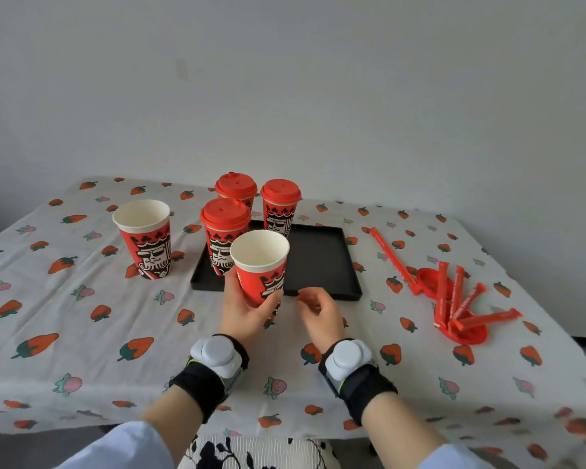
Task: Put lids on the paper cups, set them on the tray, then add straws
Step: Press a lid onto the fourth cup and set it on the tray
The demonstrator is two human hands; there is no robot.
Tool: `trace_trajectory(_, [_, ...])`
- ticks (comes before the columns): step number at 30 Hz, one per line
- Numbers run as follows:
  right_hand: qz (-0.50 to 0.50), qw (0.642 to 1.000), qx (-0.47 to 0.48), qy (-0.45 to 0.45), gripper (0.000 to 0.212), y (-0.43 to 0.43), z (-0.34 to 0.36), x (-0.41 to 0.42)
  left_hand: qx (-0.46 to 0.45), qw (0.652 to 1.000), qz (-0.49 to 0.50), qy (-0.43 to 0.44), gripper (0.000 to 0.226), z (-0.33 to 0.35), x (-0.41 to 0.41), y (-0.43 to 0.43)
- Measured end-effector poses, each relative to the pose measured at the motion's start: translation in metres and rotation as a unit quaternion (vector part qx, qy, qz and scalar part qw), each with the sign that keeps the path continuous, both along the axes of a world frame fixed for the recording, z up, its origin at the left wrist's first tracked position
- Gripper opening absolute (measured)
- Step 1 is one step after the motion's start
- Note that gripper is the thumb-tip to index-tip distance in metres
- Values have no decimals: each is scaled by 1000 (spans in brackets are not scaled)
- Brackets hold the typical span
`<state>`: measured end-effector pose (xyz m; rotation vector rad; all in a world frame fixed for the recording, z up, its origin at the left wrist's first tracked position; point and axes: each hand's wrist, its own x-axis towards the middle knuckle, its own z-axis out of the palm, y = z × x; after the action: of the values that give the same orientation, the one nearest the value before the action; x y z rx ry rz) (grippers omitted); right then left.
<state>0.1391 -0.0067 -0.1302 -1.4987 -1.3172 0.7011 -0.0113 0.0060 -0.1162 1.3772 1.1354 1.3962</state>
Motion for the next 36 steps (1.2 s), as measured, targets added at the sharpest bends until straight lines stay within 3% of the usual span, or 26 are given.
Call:
trace_trajectory(4, [-14, 999, 36, 13, 18, -2, 18, 23, -8, 999, -13, 39, 76, -11, -2, 6])
trace_trajectory(8, [-89, 991, 45, -86, 20, 4, 47, 94, -11, 998, -40, 46, 77, -18, -1, 11])
trace_trajectory(12, [-164, 953, -74, -244, 20, 20, 60, 171, -14, 998, -38, 44, 81, -20, 1, 12])
trace_trajectory(14, [-148, 921, -156, -326, 7, 26, 59, 198, -13, 998, -28, 54, 83, -21, 3, 13])
trace_trajectory(16, [-124, 881, -229, -395, 9, 29, 55, 215, -17, 998, -26, 63, 85, -20, 3, 13])
trace_trajectory(19, [-111, 847, -267, -445, 24, 30, 46, 229, -21, 997, -26, 74, 86, -16, 4, 10])
trace_trajectory(21, [-121, 849, -251, -448, 29, 30, 42, 231, -19, 996, -25, 79, 85, -14, 4, 10])
trace_trajectory(24, [-138, 873, -234, -404, 29, 32, 42, 228, -22, 996, -26, 80, 85, -12, 3, 8])
trace_trajectory(30, [-195, 946, -131, -224, 32, 20, 66, 213, -26, 996, -34, 76, 86, -9, 1, 7])
trace_trajectory(33, [-196, 974, -86, -77, 36, 12, 87, 204, -28, 996, -38, 72, 85, -9, 0, 6])
trace_trajectory(36, [-134, 976, -74, 153, 36, 6, 109, 188, -33, 996, -53, 67, 86, -9, 0, 6])
